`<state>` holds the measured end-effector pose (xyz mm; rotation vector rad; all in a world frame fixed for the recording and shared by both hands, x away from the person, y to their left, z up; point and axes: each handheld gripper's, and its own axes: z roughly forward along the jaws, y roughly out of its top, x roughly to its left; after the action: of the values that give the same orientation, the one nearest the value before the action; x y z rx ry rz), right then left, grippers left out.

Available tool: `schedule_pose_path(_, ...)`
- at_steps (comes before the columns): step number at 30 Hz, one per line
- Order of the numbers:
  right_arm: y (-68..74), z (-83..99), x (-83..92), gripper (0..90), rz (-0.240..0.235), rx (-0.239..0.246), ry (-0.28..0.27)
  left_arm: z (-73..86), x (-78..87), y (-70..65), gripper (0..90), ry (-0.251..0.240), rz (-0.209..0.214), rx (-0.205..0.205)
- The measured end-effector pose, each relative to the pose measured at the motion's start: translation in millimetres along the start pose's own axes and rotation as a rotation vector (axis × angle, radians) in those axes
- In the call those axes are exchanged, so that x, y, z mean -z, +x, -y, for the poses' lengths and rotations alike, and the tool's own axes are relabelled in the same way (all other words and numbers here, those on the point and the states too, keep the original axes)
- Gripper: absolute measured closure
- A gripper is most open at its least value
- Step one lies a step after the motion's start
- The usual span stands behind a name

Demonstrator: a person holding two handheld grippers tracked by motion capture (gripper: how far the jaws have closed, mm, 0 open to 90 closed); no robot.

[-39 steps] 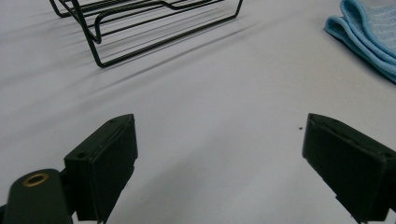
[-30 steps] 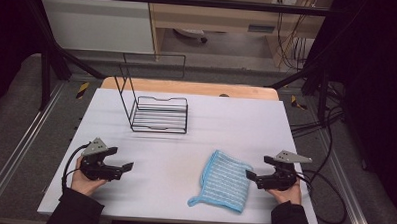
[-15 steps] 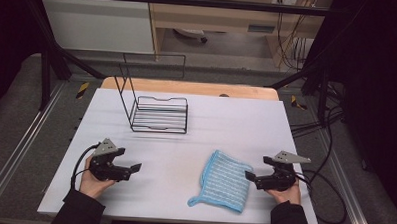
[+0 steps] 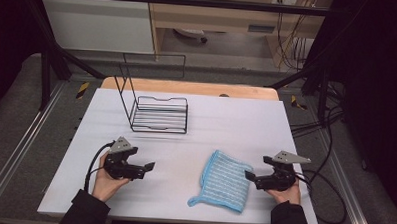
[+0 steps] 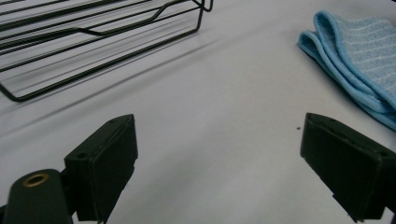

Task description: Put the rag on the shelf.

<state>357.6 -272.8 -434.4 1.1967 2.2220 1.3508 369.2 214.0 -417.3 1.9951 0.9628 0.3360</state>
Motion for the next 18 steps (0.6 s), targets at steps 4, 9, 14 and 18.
schedule_pose_path(4,0.4,0.4,-0.8,1.0,0.001,0.005,-0.001,-7.5,-7.8,-10.9,11.1,0.014,0.007,-0.013)
schedule_pose_path(9,0.8,0.6,-1.3,1.1,0.001,0.005,0.004,-21.6,-21.0,-28.5,11.9,0.007,0.035,-0.011)
schedule_pose_path(14,0.8,0.8,-1.7,1.1,0.002,0.007,0.005,-39.8,-40.9,-55.9,11.9,0.012,0.069,-0.031)
schedule_pose_path(18,1.0,0.9,-1.3,1.1,0.002,0.006,0.002,-49.2,-48.9,-67.5,11.9,0.010,0.066,-0.044)
